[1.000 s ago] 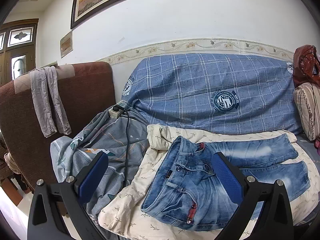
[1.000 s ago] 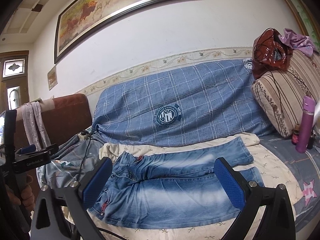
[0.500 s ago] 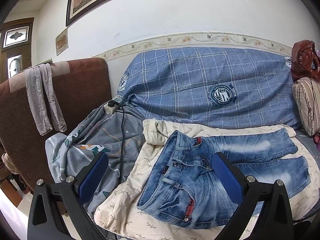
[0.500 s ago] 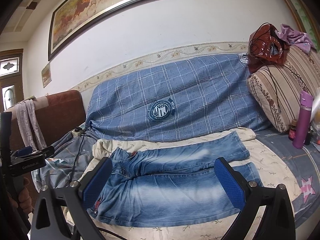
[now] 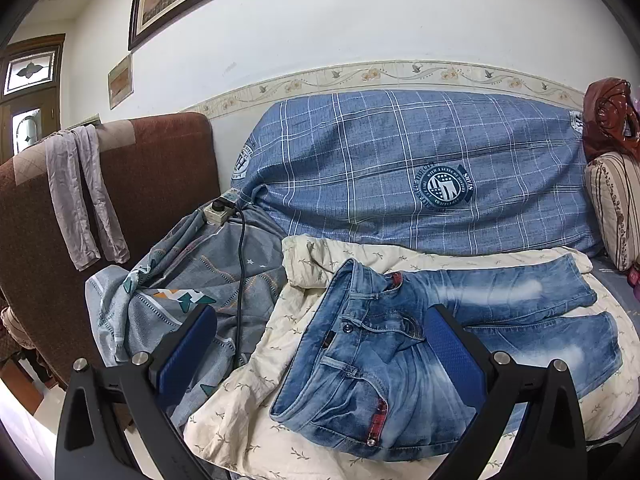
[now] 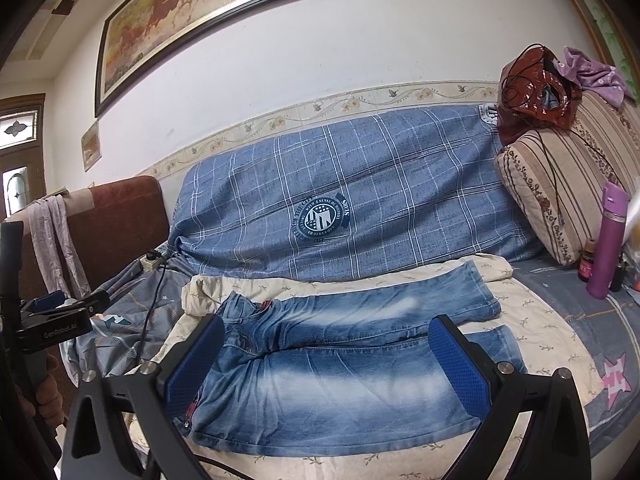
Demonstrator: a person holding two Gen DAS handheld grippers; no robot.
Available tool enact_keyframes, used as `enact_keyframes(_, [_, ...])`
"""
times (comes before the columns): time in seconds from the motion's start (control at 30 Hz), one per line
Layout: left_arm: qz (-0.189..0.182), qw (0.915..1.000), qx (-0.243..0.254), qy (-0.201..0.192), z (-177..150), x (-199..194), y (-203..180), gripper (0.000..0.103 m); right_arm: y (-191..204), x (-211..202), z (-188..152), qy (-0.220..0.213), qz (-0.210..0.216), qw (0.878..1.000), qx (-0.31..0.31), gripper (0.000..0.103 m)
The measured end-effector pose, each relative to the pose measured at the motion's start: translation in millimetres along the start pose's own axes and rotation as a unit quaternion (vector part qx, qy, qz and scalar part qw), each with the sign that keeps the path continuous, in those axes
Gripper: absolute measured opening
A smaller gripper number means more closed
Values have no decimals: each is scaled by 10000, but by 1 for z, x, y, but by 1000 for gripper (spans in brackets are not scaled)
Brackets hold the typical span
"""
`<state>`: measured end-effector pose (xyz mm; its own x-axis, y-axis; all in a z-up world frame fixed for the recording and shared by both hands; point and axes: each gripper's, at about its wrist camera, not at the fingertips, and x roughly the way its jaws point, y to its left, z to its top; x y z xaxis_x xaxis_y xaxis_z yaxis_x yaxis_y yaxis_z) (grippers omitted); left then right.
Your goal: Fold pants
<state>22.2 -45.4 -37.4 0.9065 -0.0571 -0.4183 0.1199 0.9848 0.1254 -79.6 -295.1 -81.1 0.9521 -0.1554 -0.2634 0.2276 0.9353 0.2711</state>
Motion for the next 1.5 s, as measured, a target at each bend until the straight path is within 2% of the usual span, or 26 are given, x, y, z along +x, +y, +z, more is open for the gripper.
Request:
enact_keyframes(0.67, [-29,9999,64,120,5,15,-8,103,-11,14,4,74,-108,9999,31,103])
enact_keyframes(0.77, [-80,9995,125,265,4,26,-11,103,-18,18,6,132,-113,9998,47,103])
enact_keyframes(0.93, [-212,9962,113,839,-4,66,-9,103,-62,34,14,422,-492,9978,119,103])
enact_keyframes(1.17, [-100,9871,95,1595,-14,140,-4,103,-169,85,16,1237,-1212,9825,685,103])
enact_keyframes(1.33, [-35,9821,93,1880,2,190,1,103,-213,125,27,1447,-1201,9749,1194,103])
enact_keyframes(1.5, [19,9754,-161,2199,21,248,10,103,-219,170,44,1474,-1146,9762,1101,103])
